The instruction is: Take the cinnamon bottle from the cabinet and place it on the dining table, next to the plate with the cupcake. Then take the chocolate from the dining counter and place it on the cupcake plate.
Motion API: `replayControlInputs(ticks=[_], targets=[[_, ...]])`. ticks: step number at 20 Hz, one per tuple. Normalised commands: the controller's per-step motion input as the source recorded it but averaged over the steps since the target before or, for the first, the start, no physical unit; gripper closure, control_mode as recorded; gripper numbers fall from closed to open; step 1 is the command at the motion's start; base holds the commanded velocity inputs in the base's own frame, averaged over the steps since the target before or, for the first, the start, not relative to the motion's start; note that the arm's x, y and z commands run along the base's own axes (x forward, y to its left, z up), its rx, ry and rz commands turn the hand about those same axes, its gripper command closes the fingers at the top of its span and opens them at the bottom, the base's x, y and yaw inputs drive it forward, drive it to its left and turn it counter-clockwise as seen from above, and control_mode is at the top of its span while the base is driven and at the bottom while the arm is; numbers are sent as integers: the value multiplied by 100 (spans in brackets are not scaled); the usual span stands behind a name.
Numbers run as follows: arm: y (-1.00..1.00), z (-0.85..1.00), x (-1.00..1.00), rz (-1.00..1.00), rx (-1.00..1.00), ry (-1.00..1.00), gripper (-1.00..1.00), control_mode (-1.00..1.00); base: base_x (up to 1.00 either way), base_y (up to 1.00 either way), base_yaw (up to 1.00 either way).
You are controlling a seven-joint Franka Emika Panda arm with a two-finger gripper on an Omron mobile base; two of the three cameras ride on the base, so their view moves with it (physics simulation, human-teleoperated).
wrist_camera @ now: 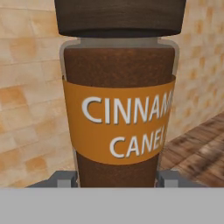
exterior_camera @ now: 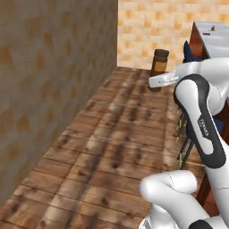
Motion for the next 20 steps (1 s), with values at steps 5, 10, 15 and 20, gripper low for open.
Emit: replayControlInputs(ticks=[5, 10, 15, 20], targets=[[0, 0, 0, 0, 0, 0, 100, 100, 77, 23, -36], [0, 0, 0, 0, 0, 0, 100, 100, 82, 31, -33], [0, 0, 0, 0, 0, 0, 100, 100, 81, 33, -32], [0, 0, 0, 0, 0, 0, 100, 100, 82, 33, -31]])
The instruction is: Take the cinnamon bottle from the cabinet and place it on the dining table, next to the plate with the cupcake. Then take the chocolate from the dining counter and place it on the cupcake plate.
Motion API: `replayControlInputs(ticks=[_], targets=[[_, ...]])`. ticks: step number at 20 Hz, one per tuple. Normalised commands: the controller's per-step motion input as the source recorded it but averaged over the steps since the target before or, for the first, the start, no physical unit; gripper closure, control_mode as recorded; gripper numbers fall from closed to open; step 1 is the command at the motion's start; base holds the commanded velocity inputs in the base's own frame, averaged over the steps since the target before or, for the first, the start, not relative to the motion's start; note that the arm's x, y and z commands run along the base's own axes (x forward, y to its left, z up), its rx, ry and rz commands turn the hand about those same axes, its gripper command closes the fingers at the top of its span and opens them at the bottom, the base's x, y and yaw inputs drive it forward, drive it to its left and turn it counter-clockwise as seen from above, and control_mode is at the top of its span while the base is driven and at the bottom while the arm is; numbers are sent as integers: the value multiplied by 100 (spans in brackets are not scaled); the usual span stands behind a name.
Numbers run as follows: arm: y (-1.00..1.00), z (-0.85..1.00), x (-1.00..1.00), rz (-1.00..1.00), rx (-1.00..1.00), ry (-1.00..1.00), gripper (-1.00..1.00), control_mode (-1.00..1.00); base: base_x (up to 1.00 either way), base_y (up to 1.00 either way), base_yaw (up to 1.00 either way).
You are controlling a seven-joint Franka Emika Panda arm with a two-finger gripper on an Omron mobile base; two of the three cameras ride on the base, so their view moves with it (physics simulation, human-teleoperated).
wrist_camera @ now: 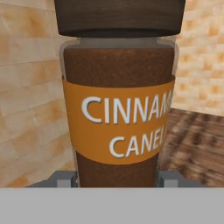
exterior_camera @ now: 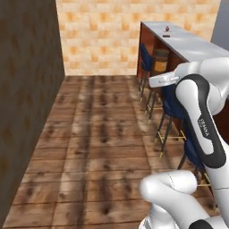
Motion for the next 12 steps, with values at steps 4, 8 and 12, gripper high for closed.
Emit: replayControlInputs(ticks=[4, 8, 12], targets=[[0, 0, 0, 0, 0, 0, 100, 100, 87, 31, -25], [0, 0, 0, 0, 0, 0, 100, 100, 93, 28, -17], [0, 0, 0, 0, 0, 0, 100, 100, 94, 26, -13]])
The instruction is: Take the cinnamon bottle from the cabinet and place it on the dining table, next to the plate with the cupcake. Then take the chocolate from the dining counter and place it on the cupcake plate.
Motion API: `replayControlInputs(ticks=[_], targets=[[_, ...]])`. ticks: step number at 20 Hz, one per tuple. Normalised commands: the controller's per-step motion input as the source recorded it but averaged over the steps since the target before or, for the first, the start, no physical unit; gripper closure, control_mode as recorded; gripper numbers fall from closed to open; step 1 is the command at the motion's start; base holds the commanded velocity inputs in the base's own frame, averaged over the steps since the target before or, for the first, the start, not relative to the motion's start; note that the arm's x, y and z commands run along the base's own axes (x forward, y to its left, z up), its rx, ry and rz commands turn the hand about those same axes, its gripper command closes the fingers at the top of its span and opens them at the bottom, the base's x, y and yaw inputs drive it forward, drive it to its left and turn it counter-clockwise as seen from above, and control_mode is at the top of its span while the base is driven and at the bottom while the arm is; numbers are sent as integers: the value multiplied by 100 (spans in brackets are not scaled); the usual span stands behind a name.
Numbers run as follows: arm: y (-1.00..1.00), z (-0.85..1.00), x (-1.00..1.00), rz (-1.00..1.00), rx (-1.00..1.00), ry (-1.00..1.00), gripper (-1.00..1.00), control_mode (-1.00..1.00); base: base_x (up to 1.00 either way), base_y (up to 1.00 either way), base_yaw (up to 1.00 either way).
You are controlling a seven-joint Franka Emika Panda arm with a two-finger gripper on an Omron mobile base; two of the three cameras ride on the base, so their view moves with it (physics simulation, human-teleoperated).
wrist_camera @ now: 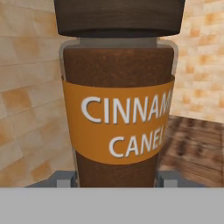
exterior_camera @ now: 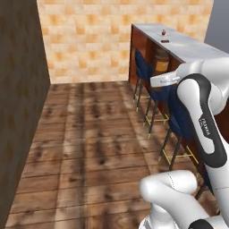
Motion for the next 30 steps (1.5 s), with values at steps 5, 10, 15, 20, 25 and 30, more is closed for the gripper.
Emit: replayControlInputs(ticks=[5, 10, 15, 20, 25, 30], targets=[[0, 0, 0, 0, 0, 0, 100, 100, 94, 24, -10], [0, 0, 0, 0, 0, 0, 100, 100, 94, 23, -10], [0, 0, 0, 0, 0, 0, 100, 100, 94, 23, -10], [0, 0, 0, 0, 0, 0, 100, 100, 94, 23, -10], [0, 0, 0, 0, 0, 0, 100, 100, 94, 23, -8], [0, 0, 0, 0, 0, 0, 100, 100, 94, 23, -7]])
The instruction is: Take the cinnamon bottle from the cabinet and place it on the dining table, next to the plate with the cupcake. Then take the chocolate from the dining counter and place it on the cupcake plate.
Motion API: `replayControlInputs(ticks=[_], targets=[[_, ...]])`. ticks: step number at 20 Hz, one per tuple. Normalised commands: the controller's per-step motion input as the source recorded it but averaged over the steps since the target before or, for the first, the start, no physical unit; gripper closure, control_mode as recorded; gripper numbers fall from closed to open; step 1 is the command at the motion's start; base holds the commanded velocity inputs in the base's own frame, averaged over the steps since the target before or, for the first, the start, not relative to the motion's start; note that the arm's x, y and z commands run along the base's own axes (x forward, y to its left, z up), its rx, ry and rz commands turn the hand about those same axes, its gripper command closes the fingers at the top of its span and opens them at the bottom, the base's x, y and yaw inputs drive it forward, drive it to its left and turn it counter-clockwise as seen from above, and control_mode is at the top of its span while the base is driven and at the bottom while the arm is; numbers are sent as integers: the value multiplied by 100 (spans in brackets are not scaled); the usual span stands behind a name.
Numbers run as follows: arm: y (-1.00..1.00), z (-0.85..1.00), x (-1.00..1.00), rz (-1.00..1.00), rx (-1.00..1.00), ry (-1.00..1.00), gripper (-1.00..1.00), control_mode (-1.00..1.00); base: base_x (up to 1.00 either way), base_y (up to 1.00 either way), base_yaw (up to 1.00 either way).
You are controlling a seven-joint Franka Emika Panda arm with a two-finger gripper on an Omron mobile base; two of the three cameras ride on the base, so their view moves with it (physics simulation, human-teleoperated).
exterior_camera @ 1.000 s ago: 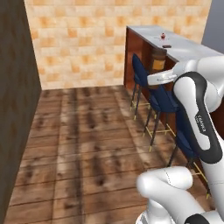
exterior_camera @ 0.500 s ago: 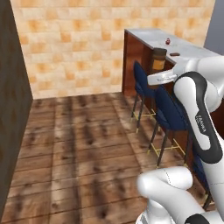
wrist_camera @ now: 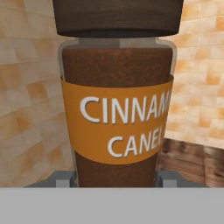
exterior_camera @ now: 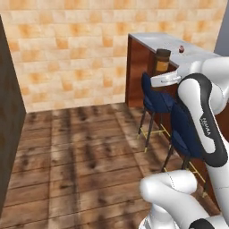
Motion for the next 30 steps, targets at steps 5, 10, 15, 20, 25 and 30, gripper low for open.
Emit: replayControlInputs(ticks=[5, 10, 15, 20, 25, 30], targets=[[0, 0, 0, 0, 0, 0, 100, 100, 94, 23, -7], [0, 0, 0, 0, 0, 0, 100, 100, 94, 23, -8], [0, 0, 0, 0, 0, 0, 100, 100, 94, 22, -8], [0, 0, 0, 0, 0, 0, 100, 100, 94, 23, -10], [0, 0, 0, 0, 0, 0, 100, 100, 92, 26, -15], [0, 0, 0, 0, 0, 0, 100, 100, 83, 29, -28]])
